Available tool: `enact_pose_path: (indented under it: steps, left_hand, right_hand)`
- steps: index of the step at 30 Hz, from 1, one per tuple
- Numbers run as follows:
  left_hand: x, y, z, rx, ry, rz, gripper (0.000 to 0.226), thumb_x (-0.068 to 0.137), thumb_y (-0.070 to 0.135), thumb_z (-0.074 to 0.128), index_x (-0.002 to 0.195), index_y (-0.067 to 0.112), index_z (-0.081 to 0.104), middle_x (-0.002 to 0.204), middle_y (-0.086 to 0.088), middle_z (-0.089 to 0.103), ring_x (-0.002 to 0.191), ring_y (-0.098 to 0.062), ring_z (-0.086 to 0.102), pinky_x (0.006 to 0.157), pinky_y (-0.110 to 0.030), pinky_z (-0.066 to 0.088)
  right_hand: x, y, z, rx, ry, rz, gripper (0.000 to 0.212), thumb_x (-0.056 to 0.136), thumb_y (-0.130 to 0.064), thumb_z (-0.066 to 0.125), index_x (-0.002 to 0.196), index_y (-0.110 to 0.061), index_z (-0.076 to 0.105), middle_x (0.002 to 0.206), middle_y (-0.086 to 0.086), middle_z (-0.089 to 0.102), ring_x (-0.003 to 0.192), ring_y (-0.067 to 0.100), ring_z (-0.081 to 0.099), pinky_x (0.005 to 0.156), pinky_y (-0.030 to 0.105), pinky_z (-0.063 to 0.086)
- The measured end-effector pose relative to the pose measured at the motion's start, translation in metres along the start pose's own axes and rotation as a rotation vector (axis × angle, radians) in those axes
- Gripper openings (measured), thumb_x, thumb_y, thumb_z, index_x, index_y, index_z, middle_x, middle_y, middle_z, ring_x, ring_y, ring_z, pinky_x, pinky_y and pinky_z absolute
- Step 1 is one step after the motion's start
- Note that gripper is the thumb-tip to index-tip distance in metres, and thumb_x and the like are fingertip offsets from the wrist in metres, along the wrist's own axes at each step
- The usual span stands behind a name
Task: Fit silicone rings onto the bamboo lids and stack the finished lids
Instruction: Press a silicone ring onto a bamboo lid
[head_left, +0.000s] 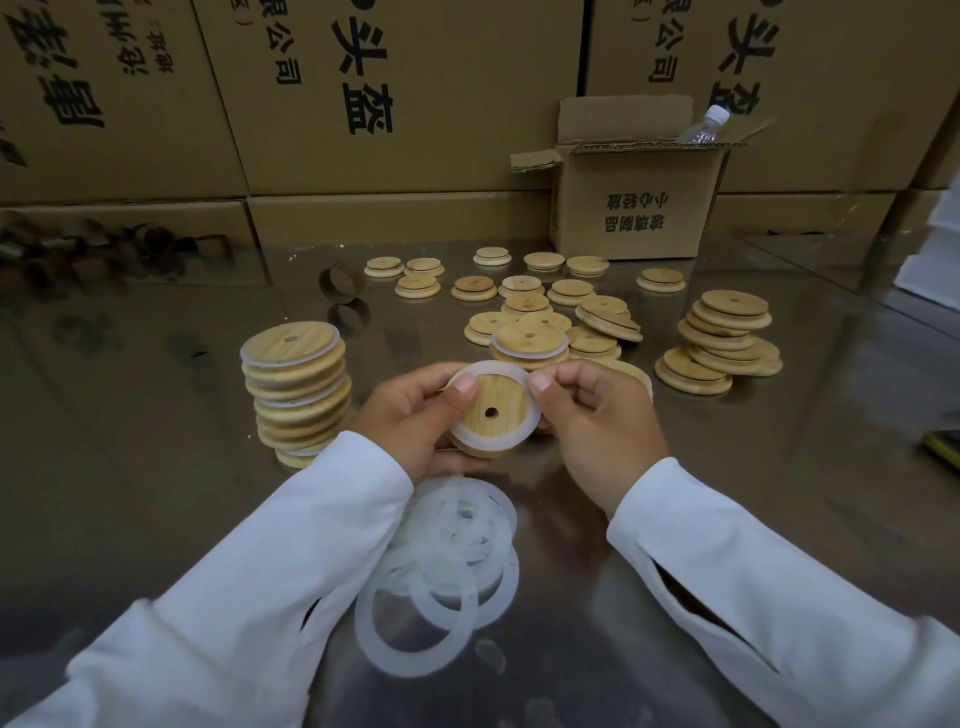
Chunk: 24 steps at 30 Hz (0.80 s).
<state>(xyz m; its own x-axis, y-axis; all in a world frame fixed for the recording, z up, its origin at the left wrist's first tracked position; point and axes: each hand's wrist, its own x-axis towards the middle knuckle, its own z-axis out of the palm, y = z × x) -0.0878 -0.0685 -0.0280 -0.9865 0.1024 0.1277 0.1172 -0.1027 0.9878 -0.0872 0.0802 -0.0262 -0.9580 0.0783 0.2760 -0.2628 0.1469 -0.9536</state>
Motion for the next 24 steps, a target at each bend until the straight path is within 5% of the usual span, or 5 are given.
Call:
enact_pose_path:
  steps: [6,24]
  left_hand:
    - [-0.0036,-0.0004,0.0051,0.084,0.009,0.069,0.015,0.091,0.015,0.05,0.088,0.015,0.065,0.066,0.004,0.069,0.065,-0.013,0.068,0.054,-0.029,0.058]
    - [-0.0032,0.0024,0.0034,0.056,0.024,0.034,0.019,0.092,0.017,0.048,0.085,0.018,0.065,0.068,0.002,0.069,0.063,-0.016,0.068,0.052,-0.03,0.057]
  right_hand:
    - [0.0031,0.0004,-0.0019,-0.076,0.021,0.019,0.015,0.091,-0.017,0.054,0.079,-0.017,0.062,0.073,-0.003,0.063,0.075,0.014,0.058,0.075,0.023,0.047]
    - [-0.0005,-0.0044,-0.003,-0.106,0.026,-0.084,0.014,0.087,-0.018,0.061,0.074,-0.024,0.062,0.073,-0.002,0.064,0.071,0.014,0.059,0.07,0.023,0.051]
